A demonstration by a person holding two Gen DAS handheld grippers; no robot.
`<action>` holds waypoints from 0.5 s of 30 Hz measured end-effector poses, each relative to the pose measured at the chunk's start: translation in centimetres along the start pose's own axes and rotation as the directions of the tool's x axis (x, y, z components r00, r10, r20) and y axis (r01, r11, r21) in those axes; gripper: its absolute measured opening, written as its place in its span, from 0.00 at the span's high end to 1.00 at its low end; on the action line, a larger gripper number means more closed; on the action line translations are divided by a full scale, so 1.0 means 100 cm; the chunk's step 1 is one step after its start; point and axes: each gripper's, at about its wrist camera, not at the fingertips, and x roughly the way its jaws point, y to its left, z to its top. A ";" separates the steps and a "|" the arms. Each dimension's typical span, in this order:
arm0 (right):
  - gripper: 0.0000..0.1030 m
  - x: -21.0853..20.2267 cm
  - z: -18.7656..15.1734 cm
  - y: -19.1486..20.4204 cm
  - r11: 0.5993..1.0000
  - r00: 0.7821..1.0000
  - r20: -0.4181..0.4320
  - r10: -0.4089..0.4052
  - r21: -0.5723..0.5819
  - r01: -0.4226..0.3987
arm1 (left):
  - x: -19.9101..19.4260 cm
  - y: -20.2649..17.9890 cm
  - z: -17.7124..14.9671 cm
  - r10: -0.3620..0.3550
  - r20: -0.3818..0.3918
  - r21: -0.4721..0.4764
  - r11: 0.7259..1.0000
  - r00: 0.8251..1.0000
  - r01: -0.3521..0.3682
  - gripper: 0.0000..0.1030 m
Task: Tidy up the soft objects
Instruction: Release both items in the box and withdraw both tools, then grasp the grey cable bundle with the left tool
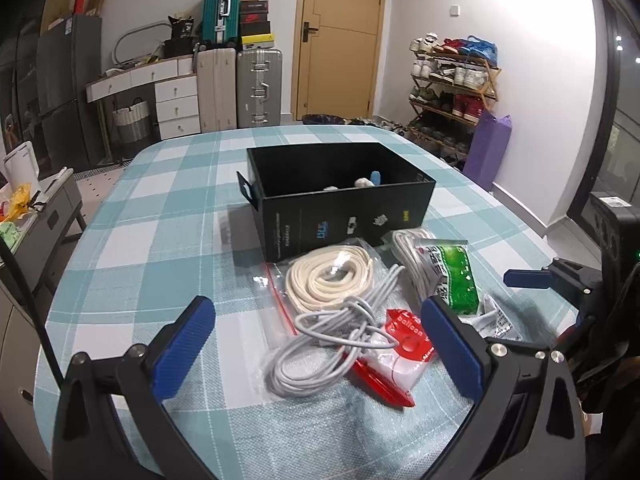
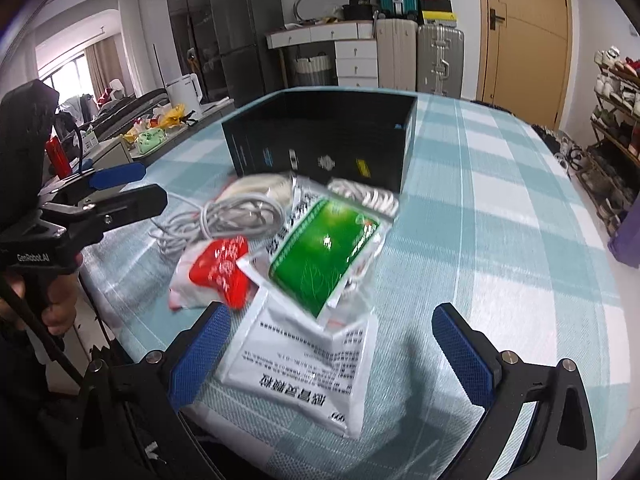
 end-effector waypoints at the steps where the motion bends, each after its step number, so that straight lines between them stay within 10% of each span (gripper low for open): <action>1: 0.01 0.002 -0.002 0.000 1.000 1.000 -0.008 0.004 0.003 -0.004 | 0.000 -0.001 0.000 -0.002 -0.001 0.003 1.000 1.000 0.002 0.00; 15: 0.01 0.012 -0.006 0.005 1.000 0.999 -0.041 0.024 0.016 -0.023 | 0.020 -0.002 -0.006 0.017 -0.066 -0.003 1.000 0.998 -0.017 0.00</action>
